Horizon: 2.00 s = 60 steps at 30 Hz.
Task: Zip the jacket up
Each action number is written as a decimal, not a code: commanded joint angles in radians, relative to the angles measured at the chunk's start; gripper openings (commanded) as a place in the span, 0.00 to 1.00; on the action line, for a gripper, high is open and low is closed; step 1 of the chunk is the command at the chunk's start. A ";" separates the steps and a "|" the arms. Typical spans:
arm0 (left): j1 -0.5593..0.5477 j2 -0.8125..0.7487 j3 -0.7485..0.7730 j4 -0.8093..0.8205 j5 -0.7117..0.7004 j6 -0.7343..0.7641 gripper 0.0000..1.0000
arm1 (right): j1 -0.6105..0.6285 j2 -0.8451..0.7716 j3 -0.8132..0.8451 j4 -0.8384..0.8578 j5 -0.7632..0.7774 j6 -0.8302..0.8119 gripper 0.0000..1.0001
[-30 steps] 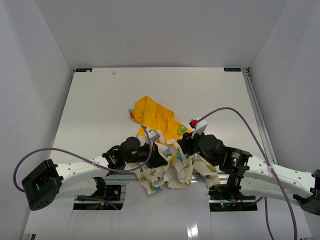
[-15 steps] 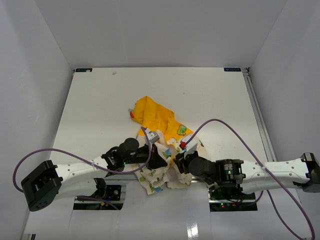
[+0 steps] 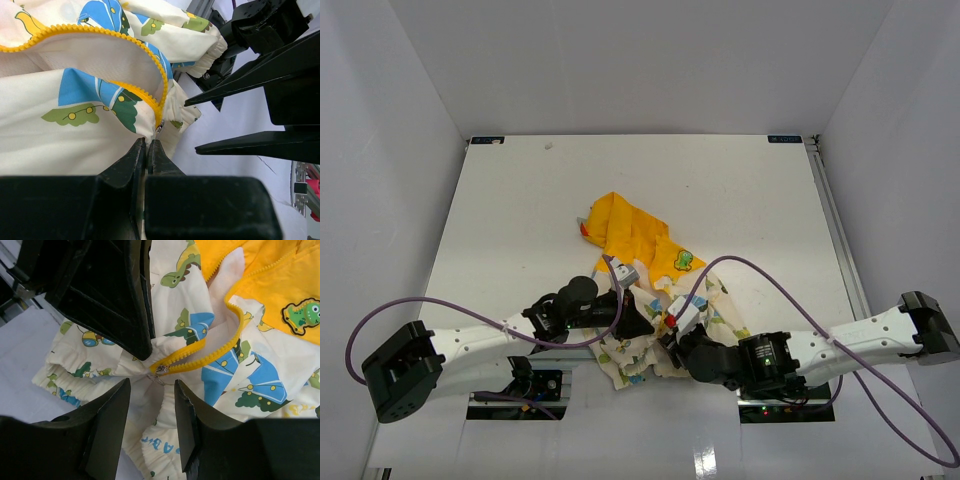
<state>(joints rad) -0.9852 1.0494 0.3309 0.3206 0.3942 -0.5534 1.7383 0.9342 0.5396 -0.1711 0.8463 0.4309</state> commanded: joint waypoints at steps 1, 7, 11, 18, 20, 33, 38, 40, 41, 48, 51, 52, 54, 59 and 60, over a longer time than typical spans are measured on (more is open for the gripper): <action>-0.001 -0.027 0.005 -0.001 0.023 0.010 0.00 | 0.024 0.025 0.020 0.022 0.080 0.019 0.50; 0.000 -0.017 0.005 0.007 0.036 0.006 0.00 | 0.044 0.076 0.037 -0.003 0.147 0.123 0.50; 0.000 -0.016 0.003 0.008 0.036 0.006 0.00 | 0.046 0.122 0.064 -0.086 0.206 0.276 0.47; 0.000 -0.012 0.003 0.012 0.042 0.004 0.00 | 0.046 0.178 0.105 -0.124 0.237 0.378 0.39; 0.000 -0.012 0.002 0.015 0.045 0.006 0.00 | 0.044 0.194 0.118 -0.145 0.235 0.408 0.39; 0.000 0.001 -0.002 0.030 0.057 0.002 0.00 | 0.043 0.250 0.133 -0.141 0.264 0.477 0.38; 0.000 0.000 -0.008 0.044 0.068 -0.003 0.00 | 0.043 0.274 0.147 -0.146 0.271 0.492 0.33; 0.000 0.000 -0.006 0.042 0.068 -0.001 0.00 | 0.041 0.282 0.152 -0.146 0.276 0.495 0.31; 0.000 -0.002 -0.004 0.043 0.073 0.000 0.00 | 0.041 0.288 0.156 -0.148 0.281 0.501 0.30; 0.000 -0.009 -0.012 0.052 0.078 -0.003 0.00 | 0.037 0.302 0.161 -0.148 0.300 0.520 0.21; 0.000 -0.008 -0.014 0.057 0.090 -0.004 0.00 | 0.034 0.304 0.160 -0.148 0.317 0.523 0.08; 0.000 -0.008 -0.016 0.061 0.091 -0.006 0.00 | 0.033 0.304 0.161 -0.148 0.319 0.524 0.08; 0.000 -0.010 -0.018 0.065 0.094 -0.008 0.00 | 0.032 0.304 0.160 -0.148 0.326 0.526 0.08; 0.000 0.000 -0.015 0.071 0.112 -0.002 0.00 | 0.031 0.313 0.172 -0.148 0.365 0.516 0.08; 0.000 0.004 -0.015 0.075 0.120 -0.003 0.00 | 0.030 0.318 0.176 -0.148 0.376 0.514 0.08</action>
<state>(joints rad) -0.9818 1.0557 0.3210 0.3618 0.4343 -0.5545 1.7752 1.2373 0.6619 -0.3373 1.0984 0.9154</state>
